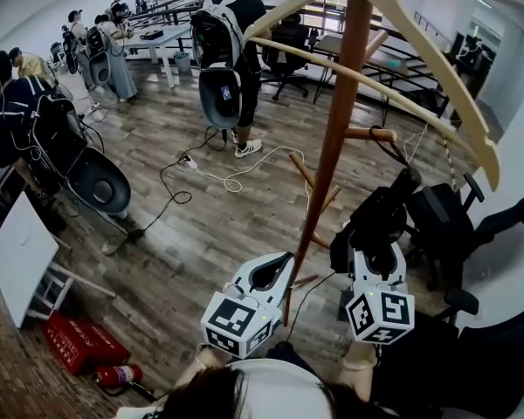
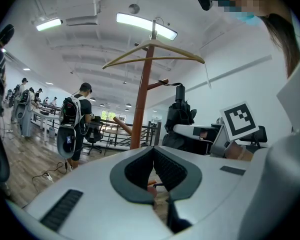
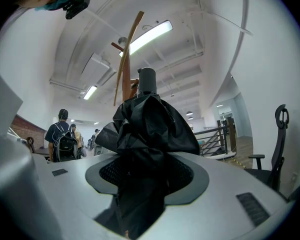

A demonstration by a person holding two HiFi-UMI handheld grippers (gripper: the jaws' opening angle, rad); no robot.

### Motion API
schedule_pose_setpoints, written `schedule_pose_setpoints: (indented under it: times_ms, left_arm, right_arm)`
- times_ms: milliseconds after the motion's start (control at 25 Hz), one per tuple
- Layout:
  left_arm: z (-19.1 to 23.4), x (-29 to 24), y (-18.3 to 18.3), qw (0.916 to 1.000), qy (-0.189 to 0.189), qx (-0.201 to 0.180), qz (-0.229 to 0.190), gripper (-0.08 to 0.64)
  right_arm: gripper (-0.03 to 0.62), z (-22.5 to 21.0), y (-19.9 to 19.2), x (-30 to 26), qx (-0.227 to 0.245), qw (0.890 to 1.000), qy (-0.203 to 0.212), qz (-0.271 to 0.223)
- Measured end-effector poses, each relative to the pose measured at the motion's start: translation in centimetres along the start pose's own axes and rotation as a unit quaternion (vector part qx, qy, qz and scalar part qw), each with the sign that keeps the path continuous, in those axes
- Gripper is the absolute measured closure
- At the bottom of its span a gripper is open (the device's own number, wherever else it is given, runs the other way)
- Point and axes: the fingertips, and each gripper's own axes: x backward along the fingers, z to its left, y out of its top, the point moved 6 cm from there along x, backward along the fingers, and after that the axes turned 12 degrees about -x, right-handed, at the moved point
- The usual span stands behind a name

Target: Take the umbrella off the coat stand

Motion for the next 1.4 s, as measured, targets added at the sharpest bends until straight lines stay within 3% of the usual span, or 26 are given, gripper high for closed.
schedule_pose_setpoints:
  times_ms: [1400]
  left_arm:
    - [-1.7, 6.9, 0.3, 0.9999, -0.015, 0.002, -0.003, 0.551]
  right_arm:
    - [0.353, 3.9, -1.5, 6.6, 0.004, 1.0, -0.024, 0.005]
